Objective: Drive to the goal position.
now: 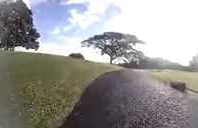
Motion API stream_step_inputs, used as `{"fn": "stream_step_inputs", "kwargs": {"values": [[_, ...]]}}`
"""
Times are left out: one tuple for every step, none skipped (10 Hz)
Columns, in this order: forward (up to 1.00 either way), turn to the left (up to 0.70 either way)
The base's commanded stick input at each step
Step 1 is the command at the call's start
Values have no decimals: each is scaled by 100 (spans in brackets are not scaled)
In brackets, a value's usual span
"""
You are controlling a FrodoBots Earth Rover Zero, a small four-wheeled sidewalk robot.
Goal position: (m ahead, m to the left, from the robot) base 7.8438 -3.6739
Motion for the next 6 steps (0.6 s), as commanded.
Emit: {"fn": "stream_step_inputs", "kwargs": {"values": [[60, -15], [60, -15], [60, -15], [60, -15], [60, -15], [60, -15]]}}
